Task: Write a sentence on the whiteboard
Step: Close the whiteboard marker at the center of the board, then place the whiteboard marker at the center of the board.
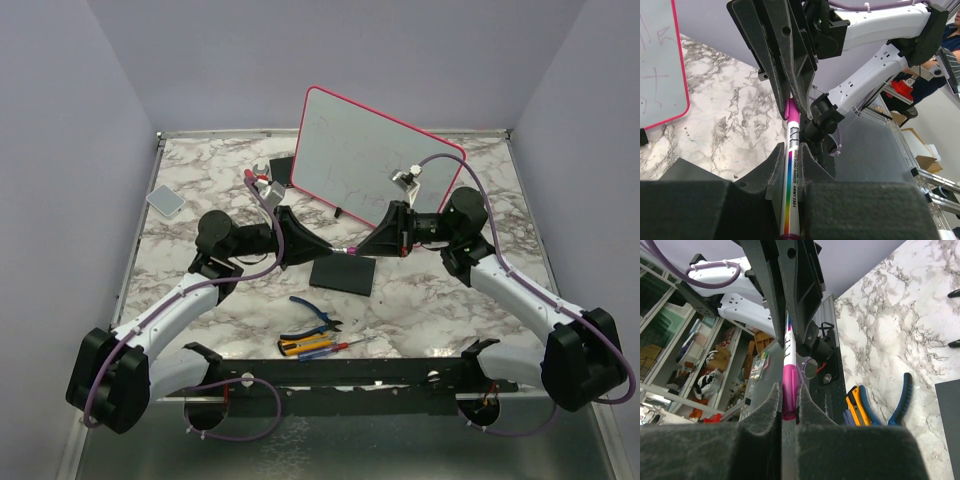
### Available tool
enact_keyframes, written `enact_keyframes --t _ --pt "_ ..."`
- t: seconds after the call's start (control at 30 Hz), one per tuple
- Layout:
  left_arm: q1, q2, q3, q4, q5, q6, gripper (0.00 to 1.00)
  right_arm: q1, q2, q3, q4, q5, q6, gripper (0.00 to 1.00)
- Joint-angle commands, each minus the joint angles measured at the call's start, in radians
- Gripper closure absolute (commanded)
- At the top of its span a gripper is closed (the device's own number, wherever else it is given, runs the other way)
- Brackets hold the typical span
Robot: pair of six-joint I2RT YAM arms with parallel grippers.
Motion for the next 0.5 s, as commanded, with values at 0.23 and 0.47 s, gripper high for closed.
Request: enact_keyframes --t 0.23,0.47 --pt "-0.059 -0.111 0.029 -0.478 -0.454 0.354 1.00 0.116 -0.118 0.148 -0.508 0.464 -0.393 0.22" --pt "-0.070 -0.256 -0.127 -0.544 -1.001 0.307 1.00 0.115 -0.250 0.131 -0.678 0.945 -0.449 0.11"
